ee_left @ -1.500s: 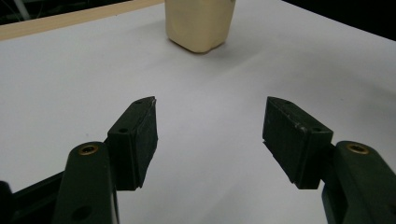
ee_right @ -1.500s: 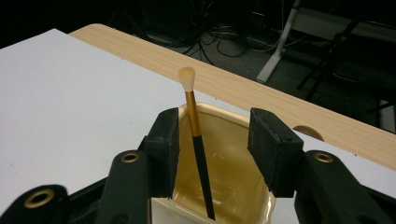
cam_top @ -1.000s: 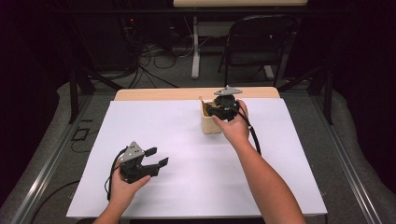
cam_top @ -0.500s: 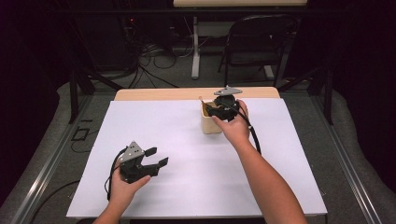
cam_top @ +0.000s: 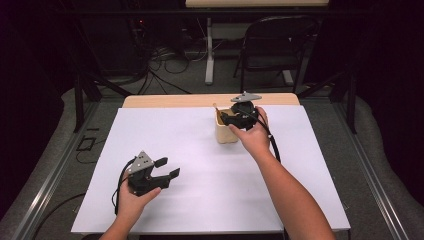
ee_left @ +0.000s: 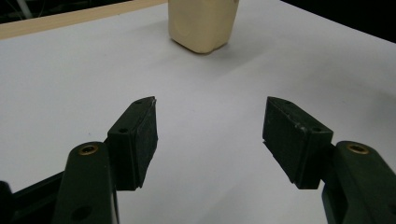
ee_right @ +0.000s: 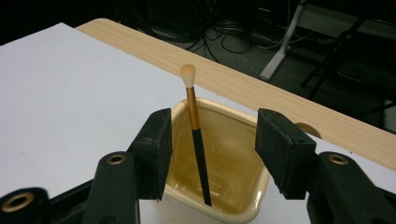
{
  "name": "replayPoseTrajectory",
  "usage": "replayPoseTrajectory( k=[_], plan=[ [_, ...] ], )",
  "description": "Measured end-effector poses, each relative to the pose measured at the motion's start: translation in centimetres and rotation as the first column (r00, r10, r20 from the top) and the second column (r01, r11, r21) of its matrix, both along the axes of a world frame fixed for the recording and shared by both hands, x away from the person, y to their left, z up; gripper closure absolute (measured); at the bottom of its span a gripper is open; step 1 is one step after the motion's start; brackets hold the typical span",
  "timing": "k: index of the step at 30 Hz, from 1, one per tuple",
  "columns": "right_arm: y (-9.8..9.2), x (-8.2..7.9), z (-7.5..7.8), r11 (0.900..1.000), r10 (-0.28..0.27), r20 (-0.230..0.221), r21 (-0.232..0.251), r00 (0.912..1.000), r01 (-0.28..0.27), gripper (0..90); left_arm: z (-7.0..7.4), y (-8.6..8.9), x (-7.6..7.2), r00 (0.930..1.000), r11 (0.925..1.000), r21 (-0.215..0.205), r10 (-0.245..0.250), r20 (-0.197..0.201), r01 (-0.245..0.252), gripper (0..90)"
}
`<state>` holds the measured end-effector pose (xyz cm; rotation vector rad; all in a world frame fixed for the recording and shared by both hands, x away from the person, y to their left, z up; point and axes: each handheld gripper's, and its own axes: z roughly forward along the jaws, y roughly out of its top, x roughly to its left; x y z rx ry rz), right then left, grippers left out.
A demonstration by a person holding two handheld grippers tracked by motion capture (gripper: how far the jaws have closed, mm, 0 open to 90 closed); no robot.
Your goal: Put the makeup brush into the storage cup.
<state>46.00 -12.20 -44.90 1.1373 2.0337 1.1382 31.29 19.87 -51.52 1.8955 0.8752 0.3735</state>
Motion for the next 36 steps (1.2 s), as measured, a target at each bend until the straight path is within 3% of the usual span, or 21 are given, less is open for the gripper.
replayPoseTrajectory(
  k=[23,36],
  plan=[
    [-1.5,-1.2,1.0,0.999,0.025,-0.004,-0.038,0.9997,-0.025,45.3,0.2,0.0,0.1,1.0,1.0,-0.01,0.0,-0.004,0.0,35.4],
    [-2.3,-2.0,0.7,0.998,0.042,-0.012,-0.045,0.9991,-0.042,45.2,0.2,0.1,0.0,1.0,0.9999,-0.01,0.003,-0.003,-0.003,35.5]
  ],
)
